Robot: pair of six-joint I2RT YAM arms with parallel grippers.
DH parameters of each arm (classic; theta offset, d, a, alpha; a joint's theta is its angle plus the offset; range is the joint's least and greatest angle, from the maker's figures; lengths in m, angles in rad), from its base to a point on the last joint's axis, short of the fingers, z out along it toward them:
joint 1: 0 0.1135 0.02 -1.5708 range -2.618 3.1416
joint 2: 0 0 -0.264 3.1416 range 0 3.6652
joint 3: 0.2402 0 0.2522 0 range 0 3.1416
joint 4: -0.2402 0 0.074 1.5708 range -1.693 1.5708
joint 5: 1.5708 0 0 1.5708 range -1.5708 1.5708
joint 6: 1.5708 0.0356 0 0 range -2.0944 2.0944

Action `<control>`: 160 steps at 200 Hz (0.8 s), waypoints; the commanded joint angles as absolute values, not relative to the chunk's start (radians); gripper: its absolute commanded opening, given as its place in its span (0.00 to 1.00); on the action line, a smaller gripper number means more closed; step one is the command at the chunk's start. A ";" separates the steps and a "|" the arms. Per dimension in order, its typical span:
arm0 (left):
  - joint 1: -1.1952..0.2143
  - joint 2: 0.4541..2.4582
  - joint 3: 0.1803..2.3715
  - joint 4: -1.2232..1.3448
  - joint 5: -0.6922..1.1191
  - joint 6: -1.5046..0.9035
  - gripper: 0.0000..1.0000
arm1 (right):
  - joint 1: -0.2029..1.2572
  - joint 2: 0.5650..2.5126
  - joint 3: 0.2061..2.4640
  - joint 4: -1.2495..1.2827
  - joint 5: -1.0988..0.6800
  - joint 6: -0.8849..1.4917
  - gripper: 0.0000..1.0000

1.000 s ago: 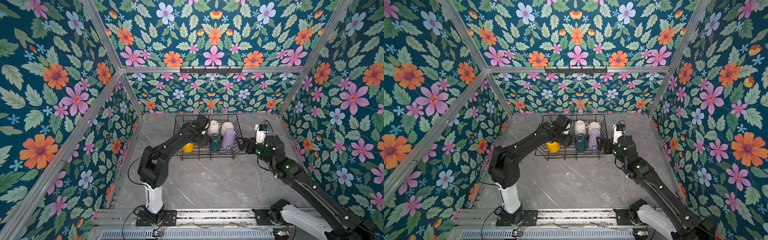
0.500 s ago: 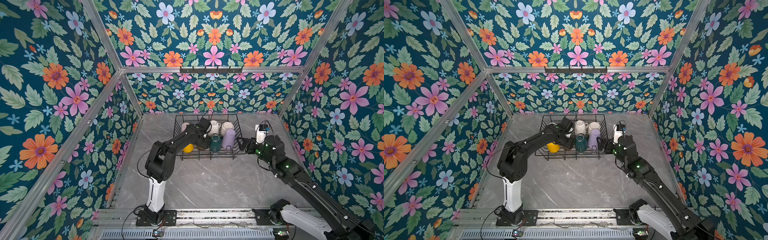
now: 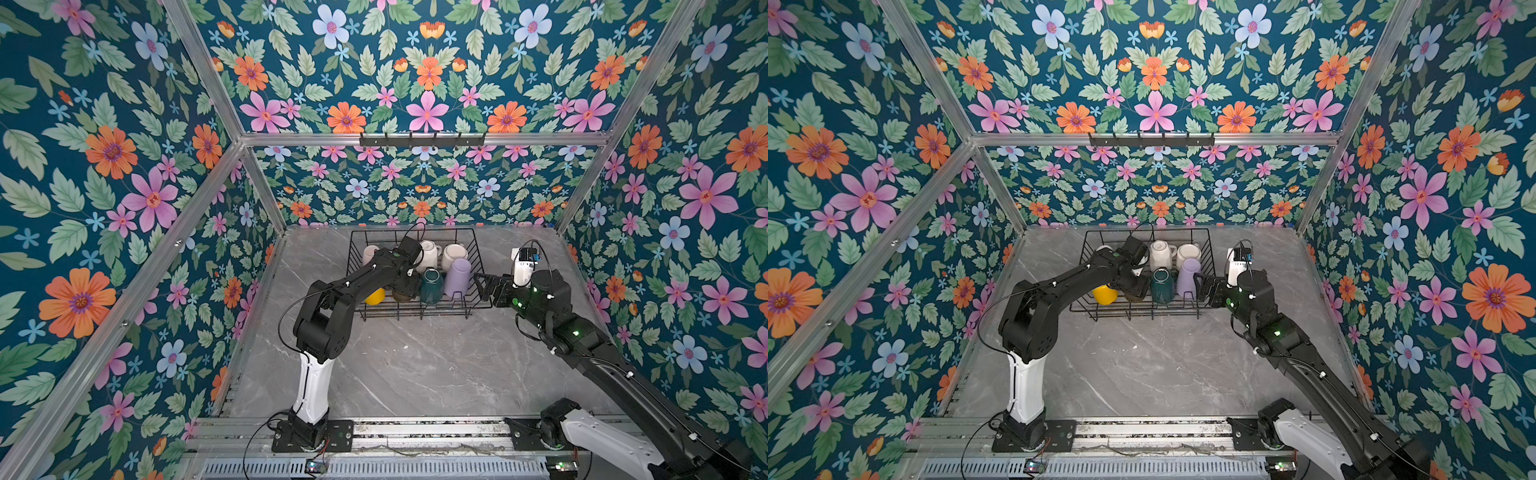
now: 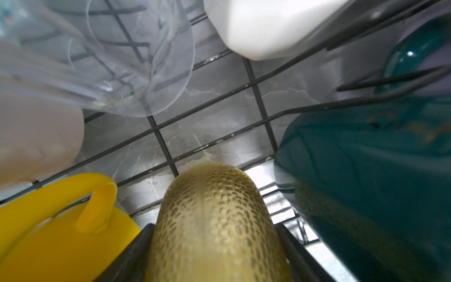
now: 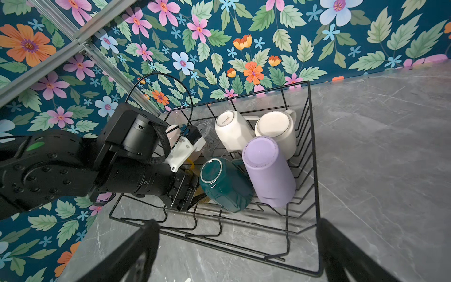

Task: Load cups into a dish rack
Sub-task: Place the cup upside down at the dish rack, then reset both arms

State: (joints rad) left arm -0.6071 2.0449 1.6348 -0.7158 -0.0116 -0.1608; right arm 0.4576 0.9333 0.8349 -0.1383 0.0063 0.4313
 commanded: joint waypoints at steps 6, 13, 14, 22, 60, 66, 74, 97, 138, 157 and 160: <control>-0.603 2.034 1.629 -0.708 -0.014 -0.172 0.79 | 0.456 0.930 0.844 -0.143 0.010 0.414 0.99; -0.603 2.033 1.629 -0.706 -0.012 -0.172 0.81 | 0.454 0.930 0.844 -0.143 0.008 0.411 0.99; -0.603 2.032 1.630 -0.704 -0.011 -0.172 0.81 | 0.454 0.930 0.845 -0.144 0.009 0.411 0.99; -0.603 2.029 1.632 -0.703 -0.008 -0.173 0.84 | 0.454 0.930 0.847 -0.144 0.010 0.411 0.99; -0.597 1.994 1.619 -0.682 -0.009 -0.182 0.92 | 0.451 0.927 0.857 -0.154 0.014 0.403 0.99; -0.596 1.982 1.611 -0.670 -0.009 -0.185 0.93 | 0.451 0.927 0.860 -0.159 0.015 0.395 0.99; -0.590 1.963 1.596 -0.650 -0.010 -0.190 0.93 | 0.447 0.928 0.866 -0.164 0.014 0.387 0.99; -0.577 1.895 1.540 -0.565 -0.024 -0.205 0.95 | 0.422 0.933 0.891 -0.180 -0.021 0.379 0.99; -0.562 1.697 1.388 -0.317 -0.150 -0.197 0.97 | 0.272 0.985 0.918 -0.229 -0.210 0.396 0.99; -0.552 1.554 1.242 -0.117 -0.248 -0.178 0.98 | 0.202 1.020 0.903 -0.233 -0.245 0.381 0.99; -0.548 1.532 1.217 -0.084 -0.259 -0.177 0.99 | 0.194 1.025 0.900 -0.233 -0.245 0.376 0.99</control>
State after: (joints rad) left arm -0.5617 1.6535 1.3373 -0.3698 -0.1184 -0.2020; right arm 0.2478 0.9951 0.9112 -0.2111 -0.1543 0.3912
